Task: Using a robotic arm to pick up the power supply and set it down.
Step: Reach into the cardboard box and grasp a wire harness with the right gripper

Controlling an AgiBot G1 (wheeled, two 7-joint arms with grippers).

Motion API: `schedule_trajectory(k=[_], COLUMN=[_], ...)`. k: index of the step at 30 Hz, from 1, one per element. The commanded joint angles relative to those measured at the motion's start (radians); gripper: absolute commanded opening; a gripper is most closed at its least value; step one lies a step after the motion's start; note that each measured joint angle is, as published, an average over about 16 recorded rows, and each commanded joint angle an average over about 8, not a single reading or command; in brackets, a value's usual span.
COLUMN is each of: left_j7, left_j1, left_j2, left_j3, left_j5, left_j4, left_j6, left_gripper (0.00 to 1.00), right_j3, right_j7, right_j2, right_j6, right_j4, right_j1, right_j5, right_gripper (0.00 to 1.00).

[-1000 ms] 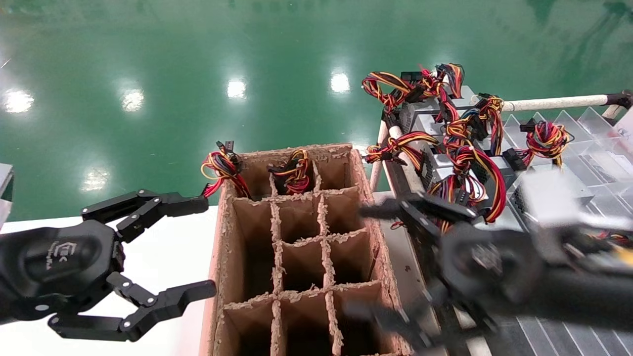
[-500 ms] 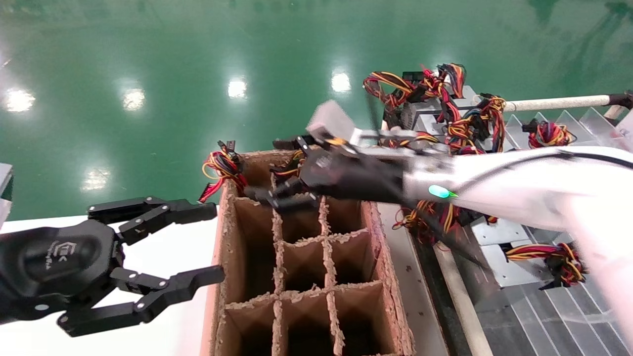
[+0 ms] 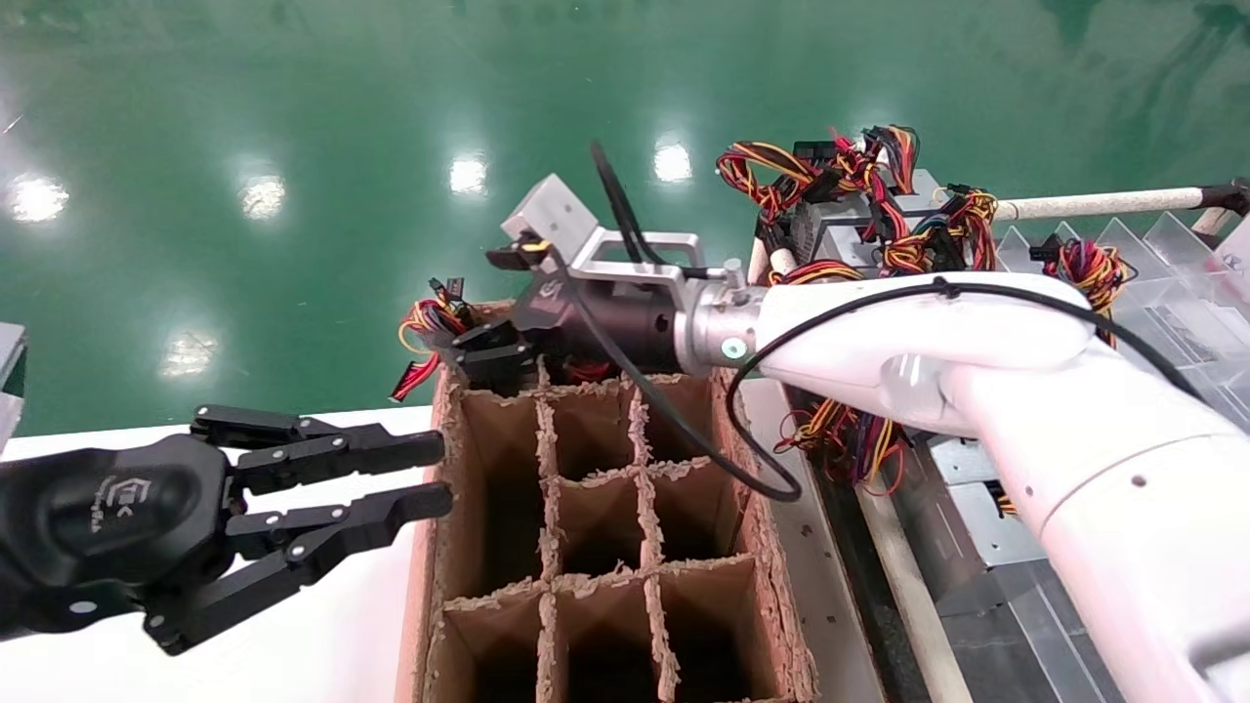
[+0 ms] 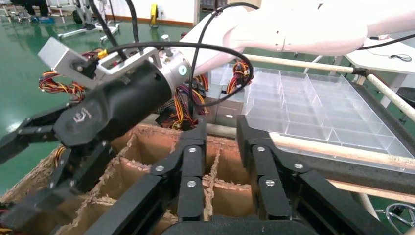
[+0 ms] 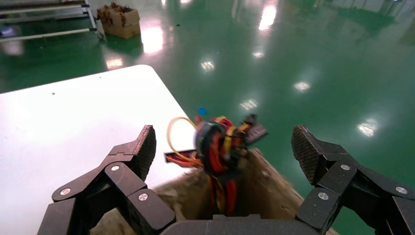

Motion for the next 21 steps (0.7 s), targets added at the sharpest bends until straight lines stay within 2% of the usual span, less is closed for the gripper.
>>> schedule_trajectory(k=[1, 3, 4, 13, 21], left_j7=[0.0, 0.0, 0.0, 0.0, 0.0], left_j1=[0.0, 0.0, 0.0, 0.0, 0.0], left_j2=[0.0, 0.0, 0.0, 0.0, 0.0], left_j3=[0.0, 0.0, 0.0, 0.0, 0.0], left_j5=[0.0, 0.0, 0.0, 0.0, 0.0], left_j4=[0.0, 0.0, 0.0, 0.0, 0.0], left_j6=[0.0, 0.0, 0.0, 0.0, 0.0], left_gripper=[0.0, 0.0, 0.0, 0.0, 0.0], right_j3=[-0.042, -0.09, -0.113, -0.305, -0.426], right_j7=[0.024, 0.044, 0.052, 0.098, 0.084], right_j2=[-0.001, -0.001, -0.001, 0.0, 0.0], right_j6=[0.024, 0.056, 0.073, 0.238, 0.387], right_j4=[0.029, 0.055, 0.068, 0.167, 0.217], right_j1=[-0.006, -0.011, -0.013, -0.011, -0.004], right_j5=[0.03, 0.057, 0.07, 0.179, 0.254], right_gripper=[0.26, 0.05, 0.0, 0.0, 0.0])
